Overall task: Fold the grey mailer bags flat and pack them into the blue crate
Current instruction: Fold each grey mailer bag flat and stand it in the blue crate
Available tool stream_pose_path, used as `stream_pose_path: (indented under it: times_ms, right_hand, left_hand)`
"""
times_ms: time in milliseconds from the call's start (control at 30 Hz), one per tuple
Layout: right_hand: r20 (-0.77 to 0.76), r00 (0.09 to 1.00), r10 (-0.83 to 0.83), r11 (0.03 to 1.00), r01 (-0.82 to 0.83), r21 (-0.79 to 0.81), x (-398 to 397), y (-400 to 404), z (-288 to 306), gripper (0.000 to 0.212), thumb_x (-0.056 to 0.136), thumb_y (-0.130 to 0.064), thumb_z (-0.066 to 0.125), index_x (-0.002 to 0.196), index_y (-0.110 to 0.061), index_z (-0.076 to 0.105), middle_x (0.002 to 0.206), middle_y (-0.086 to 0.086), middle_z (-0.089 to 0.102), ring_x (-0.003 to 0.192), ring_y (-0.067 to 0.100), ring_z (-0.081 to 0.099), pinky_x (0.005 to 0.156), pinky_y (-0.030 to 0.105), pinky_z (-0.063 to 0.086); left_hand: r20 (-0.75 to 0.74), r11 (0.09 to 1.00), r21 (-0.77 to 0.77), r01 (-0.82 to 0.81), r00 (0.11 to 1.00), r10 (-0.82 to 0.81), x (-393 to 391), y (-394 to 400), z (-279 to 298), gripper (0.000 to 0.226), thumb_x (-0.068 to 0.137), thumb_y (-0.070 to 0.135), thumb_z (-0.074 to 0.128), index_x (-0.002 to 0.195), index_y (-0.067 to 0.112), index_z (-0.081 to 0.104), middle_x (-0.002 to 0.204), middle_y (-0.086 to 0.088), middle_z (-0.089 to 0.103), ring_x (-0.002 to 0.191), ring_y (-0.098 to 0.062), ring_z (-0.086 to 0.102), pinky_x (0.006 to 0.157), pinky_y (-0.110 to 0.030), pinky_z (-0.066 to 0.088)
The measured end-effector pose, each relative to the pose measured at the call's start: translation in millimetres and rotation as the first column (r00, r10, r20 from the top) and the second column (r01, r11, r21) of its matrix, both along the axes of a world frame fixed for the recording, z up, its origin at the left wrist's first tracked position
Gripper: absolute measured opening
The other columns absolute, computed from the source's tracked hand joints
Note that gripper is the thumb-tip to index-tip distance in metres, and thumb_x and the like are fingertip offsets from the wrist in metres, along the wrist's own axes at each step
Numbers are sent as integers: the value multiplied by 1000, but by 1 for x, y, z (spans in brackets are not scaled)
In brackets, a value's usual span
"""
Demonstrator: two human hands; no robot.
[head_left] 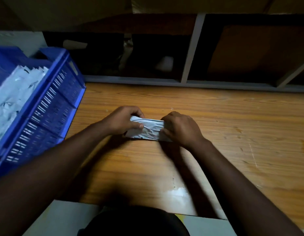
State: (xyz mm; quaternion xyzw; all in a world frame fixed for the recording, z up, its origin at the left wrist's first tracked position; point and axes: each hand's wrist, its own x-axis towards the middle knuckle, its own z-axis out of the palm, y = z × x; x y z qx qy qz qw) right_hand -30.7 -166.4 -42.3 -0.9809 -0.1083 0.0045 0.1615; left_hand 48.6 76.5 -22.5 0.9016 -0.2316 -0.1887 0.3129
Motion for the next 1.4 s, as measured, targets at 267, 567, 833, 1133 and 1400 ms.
stream_pose_path:
  times_ms: [267, 567, 833, 1133, 1400]
  right_hand:
    - [147, 989, 1, 992, -19, 124, 9, 133, 86, 25, 93, -43, 58, 108, -28, 71, 94, -3, 74, 85, 24, 65, 66, 39, 52]
    - [193, 942, -273, 930, 206, 305, 30, 307, 152, 26, 88, -38, 69, 107, -21, 74, 99, -1, 76, 93, 20, 70, 77, 40, 55]
    - [141, 939, -312, 928, 270, 256, 19, 413, 202, 61, 87, -29, 76, 140, -27, 47, 113, -7, 65, 97, 16, 63, 78, 31, 49]
    - [104, 963, -250, 954, 263, -141, 8, 496, 176, 20, 90, -19, 61, 109, -12, 65, 111, 15, 61, 96, 40, 64, 75, 38, 47]
    - [-133, 965, -224, 911, 159, -381, 2, 535, 139, 31, 103, -9, 48, 132, -6, 60, 133, 16, 55, 114, 28, 64, 78, 31, 46]
  left_hand:
    - [320, 990, -25, 141, 939, -126, 37, 111, 91, 49, 82, 23, 85, 126, 26, 66, 123, 4, 66, 113, -10, 62, 98, -34, 51]
    - [503, 996, -31, 80, 863, -54, 78, 313, 123, 75, 93, 43, 69, 157, 17, 39, 159, 0, 42, 140, -9, 43, 110, -17, 29]
    - [241, 869, 207, 449, 838, -490, 72, 408, 80, 38, 98, 52, 57, 129, 31, 66, 127, 13, 65, 119, -10, 59, 107, -41, 45]
    - [324, 546, 481, 686, 440, -838, 40, 417, 16, 48, 92, 66, 39, 109, 31, 67, 111, 4, 64, 114, -19, 57, 124, -55, 9]
    - [212, 558, 412, 720, 520, -827, 51, 417, 7, 53, 76, 59, 41, 111, 27, 65, 120, 9, 61, 131, -8, 48, 123, -40, -15]
